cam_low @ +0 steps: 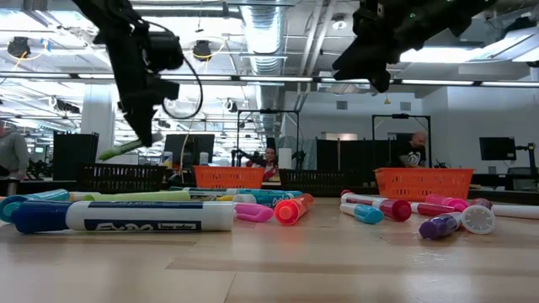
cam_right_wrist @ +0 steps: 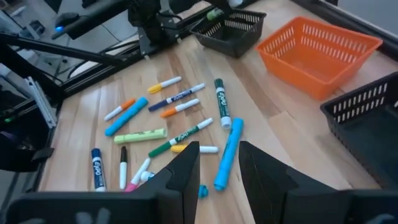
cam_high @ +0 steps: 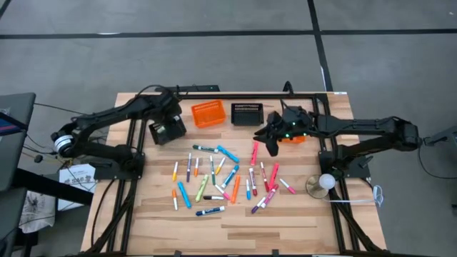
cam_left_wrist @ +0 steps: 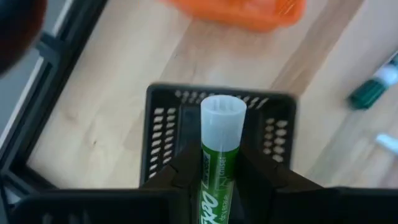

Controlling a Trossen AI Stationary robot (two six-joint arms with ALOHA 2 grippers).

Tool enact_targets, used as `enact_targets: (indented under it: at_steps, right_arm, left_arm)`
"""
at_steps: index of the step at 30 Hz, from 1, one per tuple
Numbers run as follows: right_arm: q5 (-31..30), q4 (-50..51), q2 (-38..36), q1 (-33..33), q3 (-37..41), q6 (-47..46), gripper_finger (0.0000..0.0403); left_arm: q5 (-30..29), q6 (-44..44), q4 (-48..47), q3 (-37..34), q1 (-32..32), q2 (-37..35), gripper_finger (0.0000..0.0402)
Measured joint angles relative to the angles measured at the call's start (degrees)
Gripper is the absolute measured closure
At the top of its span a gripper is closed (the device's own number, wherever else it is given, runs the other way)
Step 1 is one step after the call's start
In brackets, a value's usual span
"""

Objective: Pick & Place Markers
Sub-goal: Put the large light green marker pen into the left black bin

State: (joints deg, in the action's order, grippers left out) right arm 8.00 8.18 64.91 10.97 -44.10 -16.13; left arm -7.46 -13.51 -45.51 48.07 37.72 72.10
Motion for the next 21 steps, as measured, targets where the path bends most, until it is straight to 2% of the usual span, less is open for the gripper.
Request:
enact_targets:
  at_steps: [7, 16, 21]
  right_arm:
    - [-5.5, -1.1, -0.2, -2.6, 0.5, -0.4, 0.0301]
    - [-6.6, -1.4, -0.2, -2.8, 0.5, -0.5, 0.0301]
    - [-6.5, -1.4, -0.1, -2.8, 0.5, -0.5, 0.0301]
  left_arm:
    - [0.0, -2.6, -1.2, 0.0, 2.4, 4.7, 0.0325]
    - [0.0, -4.7, -0.6, 0.0, 2.4, 8.8, 0.0324]
    - [-0.1, -4.5, -0.2, 0.0, 2.4, 9.2, 0.0303]
